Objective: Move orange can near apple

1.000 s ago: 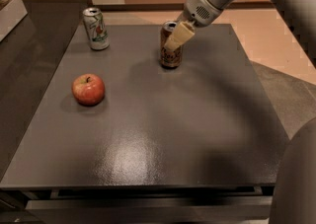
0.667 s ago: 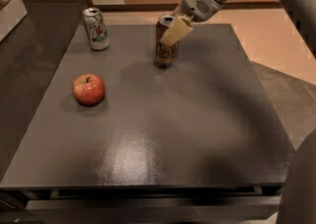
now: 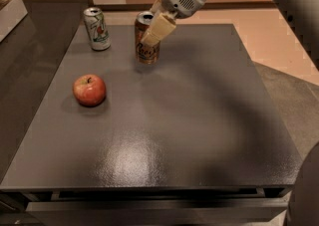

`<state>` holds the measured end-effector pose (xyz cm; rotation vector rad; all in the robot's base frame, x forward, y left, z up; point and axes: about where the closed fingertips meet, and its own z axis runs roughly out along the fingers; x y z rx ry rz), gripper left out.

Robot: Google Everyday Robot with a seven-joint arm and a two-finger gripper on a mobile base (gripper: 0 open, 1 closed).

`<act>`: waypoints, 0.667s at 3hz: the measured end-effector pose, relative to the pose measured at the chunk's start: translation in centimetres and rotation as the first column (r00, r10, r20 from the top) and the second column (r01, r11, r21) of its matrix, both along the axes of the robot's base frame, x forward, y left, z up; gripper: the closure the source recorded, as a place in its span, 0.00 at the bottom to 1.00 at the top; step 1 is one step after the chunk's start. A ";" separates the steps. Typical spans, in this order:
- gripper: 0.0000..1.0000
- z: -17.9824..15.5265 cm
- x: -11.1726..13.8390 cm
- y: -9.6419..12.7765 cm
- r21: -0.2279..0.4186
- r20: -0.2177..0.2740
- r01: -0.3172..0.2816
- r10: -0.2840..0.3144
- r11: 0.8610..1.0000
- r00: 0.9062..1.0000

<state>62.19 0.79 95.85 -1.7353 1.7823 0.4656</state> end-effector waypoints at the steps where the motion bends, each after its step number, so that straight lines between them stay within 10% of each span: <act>1: 1.00 -0.5 -0.8 2.2 -0.015 -0.014 -0.058 0.058 0.998 0.998; 2: 1.00 -1.8 -1.3 3.7 -0.036 -0.044 -0.095 0.093 0.995 0.995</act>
Offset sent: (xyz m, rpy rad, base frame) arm -0.0189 0.0493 -0.0308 -0.0663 0.0741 0.1300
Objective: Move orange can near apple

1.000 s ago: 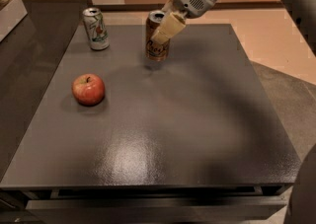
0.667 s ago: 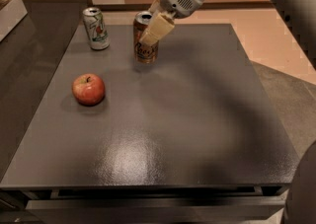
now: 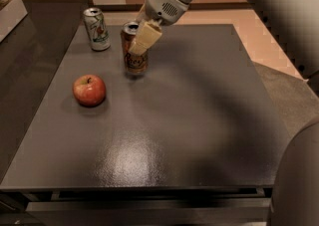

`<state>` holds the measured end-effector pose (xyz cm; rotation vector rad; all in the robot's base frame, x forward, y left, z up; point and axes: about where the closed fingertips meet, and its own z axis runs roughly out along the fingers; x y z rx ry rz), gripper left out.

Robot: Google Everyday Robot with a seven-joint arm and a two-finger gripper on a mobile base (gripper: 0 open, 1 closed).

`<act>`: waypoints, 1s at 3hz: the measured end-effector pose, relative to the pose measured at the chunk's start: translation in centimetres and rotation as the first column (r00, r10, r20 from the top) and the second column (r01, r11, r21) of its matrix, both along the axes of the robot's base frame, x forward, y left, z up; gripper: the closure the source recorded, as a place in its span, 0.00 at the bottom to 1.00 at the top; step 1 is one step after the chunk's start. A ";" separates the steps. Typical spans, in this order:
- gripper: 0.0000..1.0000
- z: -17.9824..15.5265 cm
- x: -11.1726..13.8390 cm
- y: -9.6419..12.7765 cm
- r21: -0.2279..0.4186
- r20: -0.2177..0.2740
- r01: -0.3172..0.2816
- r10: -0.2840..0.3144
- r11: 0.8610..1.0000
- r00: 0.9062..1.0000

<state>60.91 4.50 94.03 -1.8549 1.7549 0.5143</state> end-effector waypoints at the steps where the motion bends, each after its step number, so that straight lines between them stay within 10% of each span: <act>1: 1.00 -1.3 -0.3 0.9 -0.014 -0.028 -0.021 0.020 1.000 0.999; 3: 0.83 -2.8 -1.5 2.2 -0.007 -0.063 -0.062 0.061 0.998 0.996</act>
Offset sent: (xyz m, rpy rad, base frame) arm -0.0176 0.0221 -0.0296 -0.0113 0.0770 0.0787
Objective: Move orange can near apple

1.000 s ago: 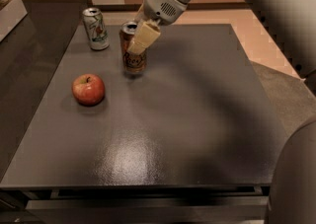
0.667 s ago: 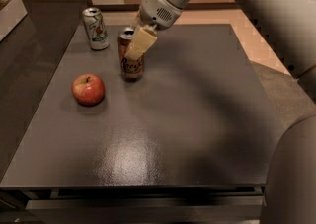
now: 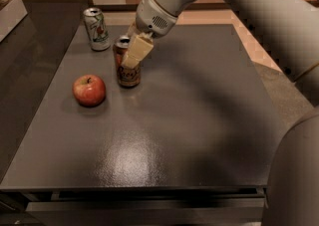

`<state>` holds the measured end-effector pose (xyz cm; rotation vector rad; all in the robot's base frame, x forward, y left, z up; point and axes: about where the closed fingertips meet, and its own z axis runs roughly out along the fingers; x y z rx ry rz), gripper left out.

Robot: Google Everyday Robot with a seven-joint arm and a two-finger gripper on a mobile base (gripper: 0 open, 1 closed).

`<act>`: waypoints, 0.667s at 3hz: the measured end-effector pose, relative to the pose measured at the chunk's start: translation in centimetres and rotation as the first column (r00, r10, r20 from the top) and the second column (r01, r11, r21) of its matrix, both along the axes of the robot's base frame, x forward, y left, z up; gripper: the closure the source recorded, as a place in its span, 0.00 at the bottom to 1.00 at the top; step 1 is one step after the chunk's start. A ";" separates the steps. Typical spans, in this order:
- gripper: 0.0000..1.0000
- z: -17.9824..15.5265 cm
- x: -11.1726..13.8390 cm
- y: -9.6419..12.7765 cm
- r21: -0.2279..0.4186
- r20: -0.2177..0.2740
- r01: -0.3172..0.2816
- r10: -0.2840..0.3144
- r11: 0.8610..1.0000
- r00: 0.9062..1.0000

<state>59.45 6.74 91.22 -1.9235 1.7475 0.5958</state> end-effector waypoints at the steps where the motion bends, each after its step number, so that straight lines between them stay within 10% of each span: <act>1: 0.60 -0.5 -0.4 0.5 -0.002 -0.008 -0.015 0.015 1.000 1.000; 2: 0.36 -0.7 -0.4 0.7 -0.002 -0.009 -0.017 0.017 1.000 1.000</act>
Offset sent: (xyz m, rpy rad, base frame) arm -0.0037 0.0046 -0.0048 -0.0021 0.0066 0.0129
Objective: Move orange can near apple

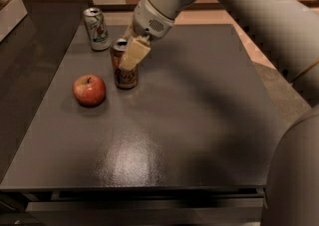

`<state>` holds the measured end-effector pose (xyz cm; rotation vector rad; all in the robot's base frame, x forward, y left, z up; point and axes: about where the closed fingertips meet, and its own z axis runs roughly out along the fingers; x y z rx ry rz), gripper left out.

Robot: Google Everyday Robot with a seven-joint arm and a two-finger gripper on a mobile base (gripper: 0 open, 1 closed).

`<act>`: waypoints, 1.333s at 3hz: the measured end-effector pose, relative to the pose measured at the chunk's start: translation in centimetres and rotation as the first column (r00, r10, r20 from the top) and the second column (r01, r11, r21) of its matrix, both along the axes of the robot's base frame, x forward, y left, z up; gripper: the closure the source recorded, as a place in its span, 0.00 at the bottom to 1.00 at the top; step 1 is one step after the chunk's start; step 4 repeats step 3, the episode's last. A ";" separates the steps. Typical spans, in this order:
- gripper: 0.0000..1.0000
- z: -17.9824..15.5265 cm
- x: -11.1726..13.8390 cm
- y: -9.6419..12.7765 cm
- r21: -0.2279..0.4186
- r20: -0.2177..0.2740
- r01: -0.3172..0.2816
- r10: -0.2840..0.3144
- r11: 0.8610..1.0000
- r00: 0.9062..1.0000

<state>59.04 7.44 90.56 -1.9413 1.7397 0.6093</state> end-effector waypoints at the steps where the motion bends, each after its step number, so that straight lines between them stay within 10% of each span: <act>1: 0.13 -0.1 0.0 0.2 0.000 -0.001 -0.002 0.002 1.000 1.000; 4: 0.00 -0.2 0.0 0.4 0.001 -0.003 -0.005 0.005 1.000 1.000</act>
Offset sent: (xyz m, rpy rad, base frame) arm -0.0001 0.0016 -0.0011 0.0003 0.0012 0.0020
